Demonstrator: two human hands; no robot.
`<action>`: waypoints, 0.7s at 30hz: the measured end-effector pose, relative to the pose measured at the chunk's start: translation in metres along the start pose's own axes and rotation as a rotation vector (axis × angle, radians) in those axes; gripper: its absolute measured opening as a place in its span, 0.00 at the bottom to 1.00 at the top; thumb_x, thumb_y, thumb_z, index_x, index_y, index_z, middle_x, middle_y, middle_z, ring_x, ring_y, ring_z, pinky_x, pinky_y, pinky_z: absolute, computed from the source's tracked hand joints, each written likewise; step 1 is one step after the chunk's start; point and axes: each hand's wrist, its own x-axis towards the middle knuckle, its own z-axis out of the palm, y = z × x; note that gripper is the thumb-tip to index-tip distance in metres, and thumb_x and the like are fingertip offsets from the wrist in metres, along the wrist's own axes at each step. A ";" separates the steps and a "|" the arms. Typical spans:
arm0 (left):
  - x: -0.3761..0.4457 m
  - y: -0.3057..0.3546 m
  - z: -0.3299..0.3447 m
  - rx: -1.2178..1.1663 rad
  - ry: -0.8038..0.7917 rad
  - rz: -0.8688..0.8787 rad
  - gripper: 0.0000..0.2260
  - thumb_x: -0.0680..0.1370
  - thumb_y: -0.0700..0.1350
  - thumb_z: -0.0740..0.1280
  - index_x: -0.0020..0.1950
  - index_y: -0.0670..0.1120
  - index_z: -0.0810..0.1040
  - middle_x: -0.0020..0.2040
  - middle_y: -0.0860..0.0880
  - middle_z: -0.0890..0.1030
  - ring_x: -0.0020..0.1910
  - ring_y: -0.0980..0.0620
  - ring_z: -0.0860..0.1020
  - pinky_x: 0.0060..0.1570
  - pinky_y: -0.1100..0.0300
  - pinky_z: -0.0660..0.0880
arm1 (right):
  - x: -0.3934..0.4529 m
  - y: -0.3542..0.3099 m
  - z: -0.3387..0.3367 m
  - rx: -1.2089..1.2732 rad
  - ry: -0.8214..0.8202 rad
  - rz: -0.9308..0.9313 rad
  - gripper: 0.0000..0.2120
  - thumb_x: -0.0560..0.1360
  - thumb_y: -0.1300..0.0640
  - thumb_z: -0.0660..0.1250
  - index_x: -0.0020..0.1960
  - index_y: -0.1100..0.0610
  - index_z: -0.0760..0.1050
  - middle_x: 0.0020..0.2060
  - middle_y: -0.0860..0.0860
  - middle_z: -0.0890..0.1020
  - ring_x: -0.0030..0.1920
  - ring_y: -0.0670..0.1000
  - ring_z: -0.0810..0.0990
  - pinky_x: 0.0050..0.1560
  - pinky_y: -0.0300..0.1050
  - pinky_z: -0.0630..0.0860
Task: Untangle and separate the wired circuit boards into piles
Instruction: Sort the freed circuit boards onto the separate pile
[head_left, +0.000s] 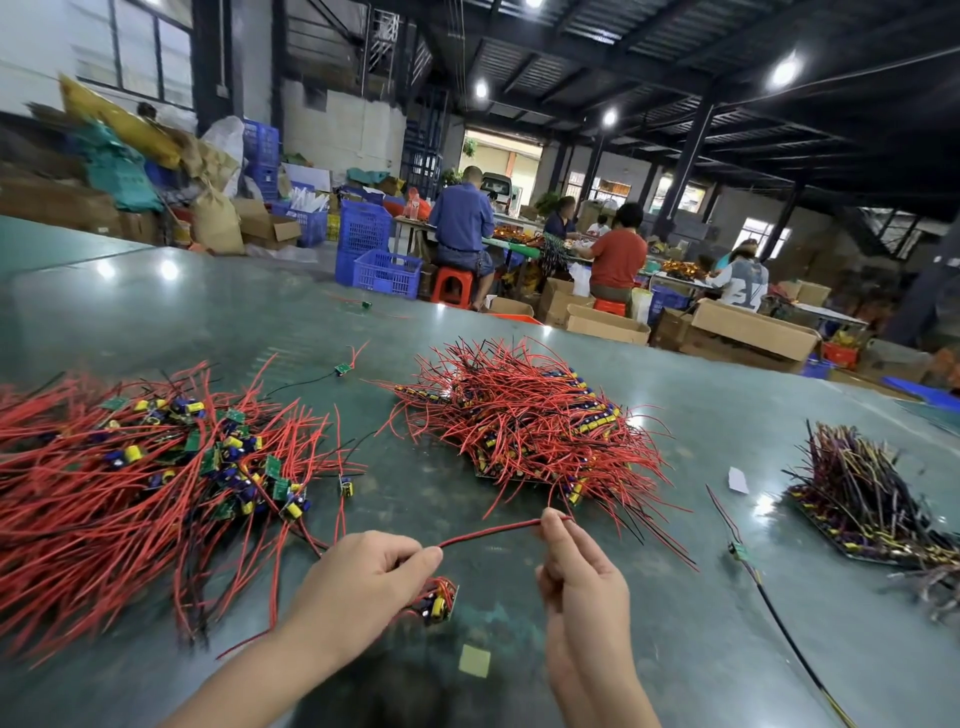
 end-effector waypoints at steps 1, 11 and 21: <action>-0.001 0.001 0.000 0.051 0.014 0.011 0.21 0.76 0.58 0.60 0.27 0.50 0.68 0.22 0.50 0.66 0.25 0.53 0.65 0.32 0.57 0.61 | 0.000 0.000 0.000 0.003 0.007 -0.002 0.03 0.70 0.60 0.70 0.43 0.58 0.82 0.31 0.47 0.83 0.25 0.40 0.70 0.35 0.35 0.68; 0.002 0.001 -0.010 0.245 0.116 0.084 0.21 0.77 0.60 0.59 0.31 0.47 0.65 0.26 0.52 0.69 0.27 0.53 0.66 0.29 0.59 0.58 | 0.005 -0.003 -0.001 0.241 -0.174 0.110 0.04 0.65 0.60 0.68 0.40 0.59 0.77 0.28 0.50 0.77 0.22 0.41 0.66 0.24 0.32 0.67; 0.009 -0.008 -0.021 0.248 0.229 -0.052 0.09 0.78 0.55 0.60 0.39 0.54 0.68 0.30 0.53 0.77 0.34 0.53 0.74 0.35 0.57 0.66 | 0.006 0.003 -0.001 -0.393 -0.283 -0.297 0.08 0.71 0.63 0.71 0.48 0.54 0.80 0.38 0.46 0.84 0.34 0.38 0.78 0.38 0.27 0.72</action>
